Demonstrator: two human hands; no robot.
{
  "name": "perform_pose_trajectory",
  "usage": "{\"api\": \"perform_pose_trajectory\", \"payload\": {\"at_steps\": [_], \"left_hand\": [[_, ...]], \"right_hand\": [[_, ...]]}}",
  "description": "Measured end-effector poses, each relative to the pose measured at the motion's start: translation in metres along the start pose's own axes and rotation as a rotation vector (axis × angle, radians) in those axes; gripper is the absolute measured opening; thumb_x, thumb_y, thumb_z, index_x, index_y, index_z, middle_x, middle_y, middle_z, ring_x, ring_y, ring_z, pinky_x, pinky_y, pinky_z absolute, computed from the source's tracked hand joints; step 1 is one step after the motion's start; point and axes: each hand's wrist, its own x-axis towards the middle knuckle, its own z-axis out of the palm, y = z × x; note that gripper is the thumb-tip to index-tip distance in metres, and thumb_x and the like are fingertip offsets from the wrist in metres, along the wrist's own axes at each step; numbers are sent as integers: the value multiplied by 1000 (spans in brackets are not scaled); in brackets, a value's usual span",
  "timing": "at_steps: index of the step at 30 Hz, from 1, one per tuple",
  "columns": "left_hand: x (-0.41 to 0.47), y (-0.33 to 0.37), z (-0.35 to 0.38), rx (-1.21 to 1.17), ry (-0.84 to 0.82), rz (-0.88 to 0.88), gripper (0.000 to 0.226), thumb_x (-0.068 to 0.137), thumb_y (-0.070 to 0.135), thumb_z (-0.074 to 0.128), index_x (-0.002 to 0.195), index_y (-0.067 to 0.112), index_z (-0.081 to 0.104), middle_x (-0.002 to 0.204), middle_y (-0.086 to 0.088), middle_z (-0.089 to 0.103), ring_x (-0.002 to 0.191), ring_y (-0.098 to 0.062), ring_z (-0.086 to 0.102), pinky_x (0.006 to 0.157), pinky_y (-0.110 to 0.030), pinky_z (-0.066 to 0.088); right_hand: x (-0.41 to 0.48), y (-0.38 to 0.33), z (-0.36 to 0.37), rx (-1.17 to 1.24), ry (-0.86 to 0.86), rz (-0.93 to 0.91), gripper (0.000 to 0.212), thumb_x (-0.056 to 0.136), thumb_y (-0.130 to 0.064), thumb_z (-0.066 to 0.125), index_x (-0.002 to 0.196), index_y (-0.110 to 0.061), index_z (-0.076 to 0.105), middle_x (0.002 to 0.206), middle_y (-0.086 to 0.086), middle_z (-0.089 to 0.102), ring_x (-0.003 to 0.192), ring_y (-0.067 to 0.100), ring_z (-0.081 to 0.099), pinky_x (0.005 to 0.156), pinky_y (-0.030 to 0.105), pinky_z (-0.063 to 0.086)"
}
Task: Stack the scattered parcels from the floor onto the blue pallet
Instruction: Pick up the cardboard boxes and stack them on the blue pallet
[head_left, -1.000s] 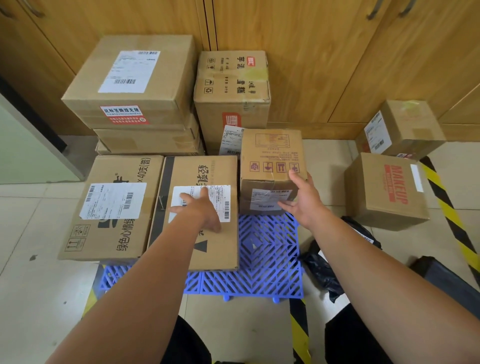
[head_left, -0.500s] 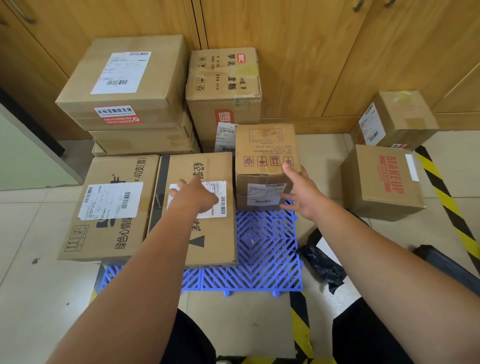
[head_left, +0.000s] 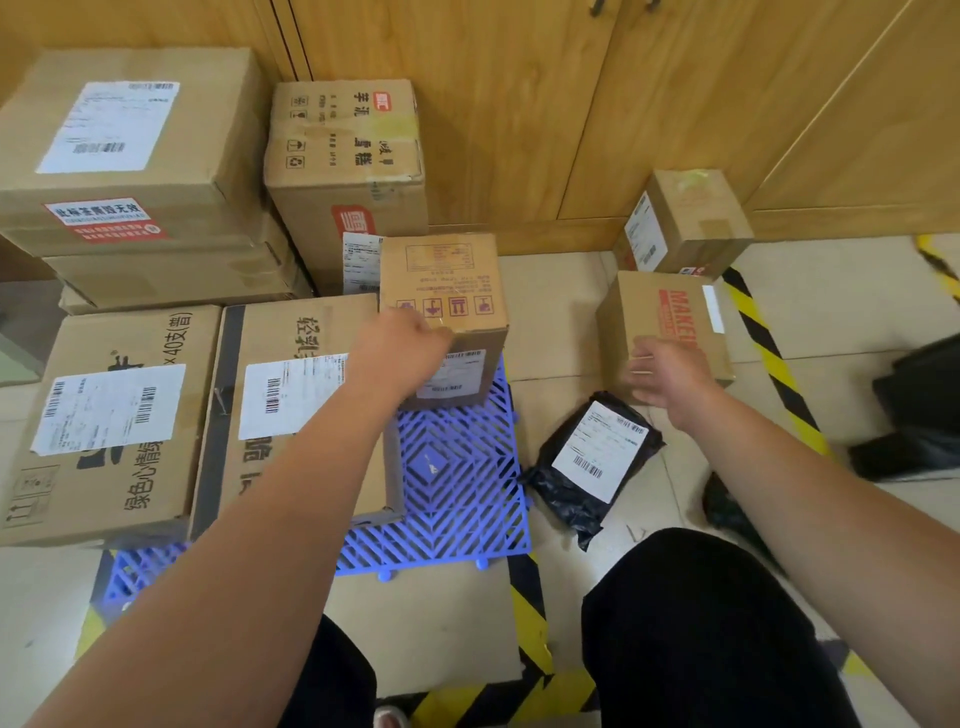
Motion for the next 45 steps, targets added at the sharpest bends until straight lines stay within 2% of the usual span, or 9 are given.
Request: {"api": "perform_pose_trajectory", "payload": {"at_steps": [6,17,22,26,32,36,40,42,45], "left_hand": [[-17,36,58,78,-350,157,24,90,32,59,88,11,70,83,-3,70,80,-22,64,73,-33,52],[10,62,214,-279,-606,-15,16,89,25,65,100,13,65,95,-4,60,85,-20,56,76,-30,43],[38,106,275,-528,-614,-87,49,82,37,70,122,18,51,118,6,60,106,-16,56,88,-31,42],[63,113,319,-612,-604,-122,75,60,50,72,127,19,58,115,-1,67,100,-17,63,86,-34,52],[51,121,301,-687,-589,-60,48,89,33,67,132,25,48,122,8,63,106,-8,58,76,-20,40],[29,138,256,-758,-486,4,60,88,35,69,142,31,42,122,12,61,110,-10,55,87,-28,38],[8,148,186,-915,-382,2,85,69,53,76,144,41,37,134,9,59,124,-17,53,107,-42,39],[-2,148,146,-1006,-348,-18,77,76,51,74,143,47,37,143,4,49,131,-21,46,113,-51,33],[-23,134,95,-1081,-370,-15,45,85,47,69,125,57,52,143,4,45,129,-24,46,103,-47,41]], "right_hand": [[12,36,-37,-70,66,42,8,94,-9,59,98,-12,52,69,6,49,56,18,45,55,26,34],[77,69,-67,-22,314,-50,36,88,-24,70,119,-9,61,108,8,62,89,26,54,76,32,41],[125,66,-87,27,288,-43,77,87,-25,72,149,-7,30,144,11,46,122,28,50,87,32,36],[143,77,-93,44,163,4,61,90,-30,69,141,-16,39,128,6,52,105,20,46,87,34,36],[114,89,-107,187,168,-18,44,93,-33,65,130,-22,44,118,-2,52,105,16,47,91,36,38],[53,59,-111,292,162,-135,34,93,-42,63,121,-29,49,115,-14,56,106,8,50,91,34,33],[-28,8,-116,292,120,-376,17,99,-39,54,111,-40,66,119,-21,62,108,-9,54,77,17,43],[-66,-10,-115,251,61,-522,28,102,-26,53,119,-42,68,136,-20,55,119,-16,49,91,10,44],[-111,-33,-102,181,-51,-646,47,101,-11,53,116,-53,67,156,-18,35,139,-7,31,112,23,33]]}}
